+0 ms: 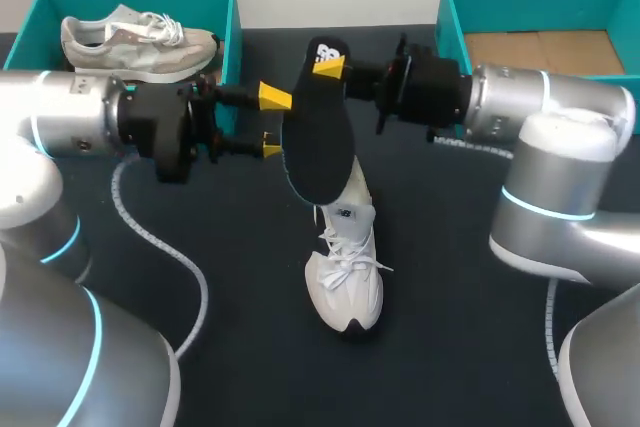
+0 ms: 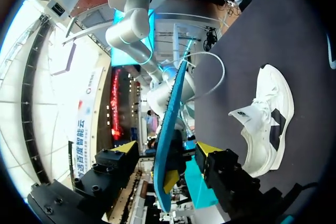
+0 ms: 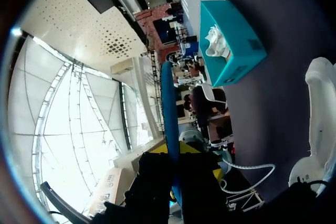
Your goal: Take the shoe out of the shoebox, open the shoe tongue, remove and reinsert the insole, then place the shoe into the shoebox
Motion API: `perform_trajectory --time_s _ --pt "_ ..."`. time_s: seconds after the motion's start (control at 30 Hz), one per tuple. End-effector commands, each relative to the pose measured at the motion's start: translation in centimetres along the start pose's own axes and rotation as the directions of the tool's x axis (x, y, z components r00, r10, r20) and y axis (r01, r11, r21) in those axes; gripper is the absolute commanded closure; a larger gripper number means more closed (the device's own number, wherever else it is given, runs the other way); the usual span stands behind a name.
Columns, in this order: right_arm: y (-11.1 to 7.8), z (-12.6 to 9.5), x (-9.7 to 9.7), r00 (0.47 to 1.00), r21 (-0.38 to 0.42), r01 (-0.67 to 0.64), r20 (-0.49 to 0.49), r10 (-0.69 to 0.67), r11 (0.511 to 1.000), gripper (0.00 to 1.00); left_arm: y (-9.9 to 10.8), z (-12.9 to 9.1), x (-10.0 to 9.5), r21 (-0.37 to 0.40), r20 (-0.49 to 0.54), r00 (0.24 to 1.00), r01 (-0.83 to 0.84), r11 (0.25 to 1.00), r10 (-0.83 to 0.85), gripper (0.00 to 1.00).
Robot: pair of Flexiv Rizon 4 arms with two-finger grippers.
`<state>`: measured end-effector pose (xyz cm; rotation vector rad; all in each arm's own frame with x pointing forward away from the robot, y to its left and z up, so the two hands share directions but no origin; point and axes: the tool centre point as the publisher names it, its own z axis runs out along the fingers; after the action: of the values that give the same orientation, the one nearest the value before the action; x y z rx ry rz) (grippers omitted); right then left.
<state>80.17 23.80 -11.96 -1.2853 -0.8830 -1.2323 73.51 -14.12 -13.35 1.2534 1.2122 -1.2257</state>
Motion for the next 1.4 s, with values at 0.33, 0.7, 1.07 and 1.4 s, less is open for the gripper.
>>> perform_trajectory --time_s 0.33,0.7,1.07,1.4 --pt "0.1 2.9 -0.9 1.0 0.016 -0.026 -0.002 0.026 1.0 1.0 0.4 1.9 0.6 0.001 0.021 1.0 -0.011 1.0 0.011 0.55" --pt "0.1 3.0 -0.9 0.999 0.021 -0.035 0.004 0.035 0.999 1.0 0.4 1.7 1.1 -0.009 0.015 1.0 0.0 1.0 0.0 1.0" --pt "-0.8 2.3 0.2 0.989 0.022 0.138 0.051 -0.139 0.99 0.0 0.3 0.8 0.6 -0.002 0.047 0.997 0.058 0.998 -0.057 1.0" --pt "-3.2 -1.5 1.5 0.956 0.077 0.272 0.092 -0.278 0.959 0.0 -0.2 -2.3 -0.8 0.018 0.05 0.997 0.06 0.998 -0.06 1.0"
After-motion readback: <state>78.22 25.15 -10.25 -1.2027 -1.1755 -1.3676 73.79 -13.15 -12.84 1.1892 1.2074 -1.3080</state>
